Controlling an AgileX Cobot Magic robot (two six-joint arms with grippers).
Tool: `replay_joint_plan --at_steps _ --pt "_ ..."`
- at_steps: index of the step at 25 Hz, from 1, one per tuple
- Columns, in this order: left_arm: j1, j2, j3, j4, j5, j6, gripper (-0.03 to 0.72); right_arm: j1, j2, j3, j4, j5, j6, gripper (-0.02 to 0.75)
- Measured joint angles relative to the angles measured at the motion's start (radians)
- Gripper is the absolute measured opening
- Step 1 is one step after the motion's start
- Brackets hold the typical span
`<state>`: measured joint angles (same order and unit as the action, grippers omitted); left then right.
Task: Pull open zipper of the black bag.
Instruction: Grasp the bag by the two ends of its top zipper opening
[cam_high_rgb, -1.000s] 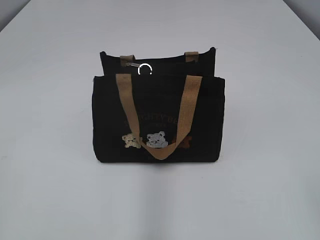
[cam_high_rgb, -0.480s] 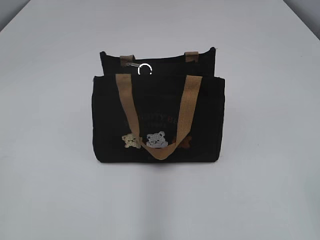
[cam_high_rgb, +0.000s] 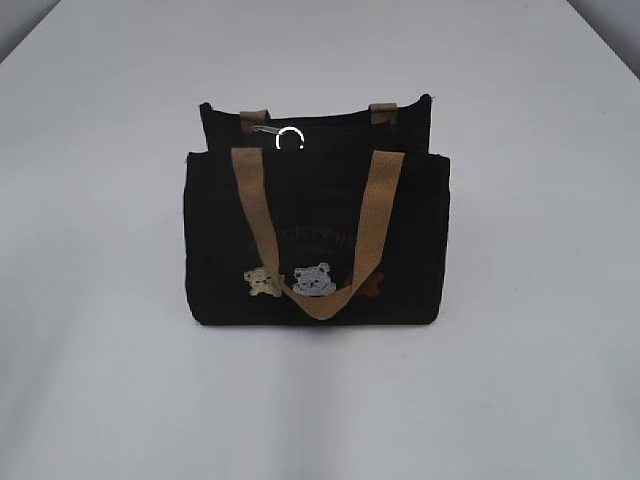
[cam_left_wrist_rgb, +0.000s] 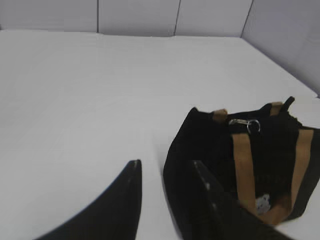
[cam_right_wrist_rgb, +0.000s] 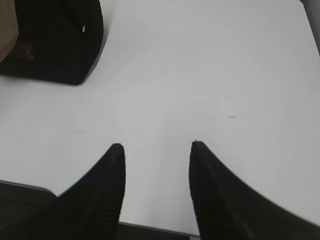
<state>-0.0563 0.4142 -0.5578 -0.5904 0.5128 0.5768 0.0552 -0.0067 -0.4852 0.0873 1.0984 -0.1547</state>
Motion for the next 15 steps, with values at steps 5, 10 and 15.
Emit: replay_joint_plan --at_steps 5,10,15 --pt "0.0 0.385 -0.004 -0.479 -0.187 0.545 0.239 0.0 0.0 0.0 0.0 0.0 0.0 0.337" --pt "0.0 0.712 -0.022 -0.826 -0.17 1.032 0.239 0.0 0.0 0.0 0.001 0.0 0.0 0.337" --pt "0.0 0.931 -0.029 -1.104 0.021 1.486 0.242 0.0 0.0 0.0 0.003 0.0 0.0 0.337"
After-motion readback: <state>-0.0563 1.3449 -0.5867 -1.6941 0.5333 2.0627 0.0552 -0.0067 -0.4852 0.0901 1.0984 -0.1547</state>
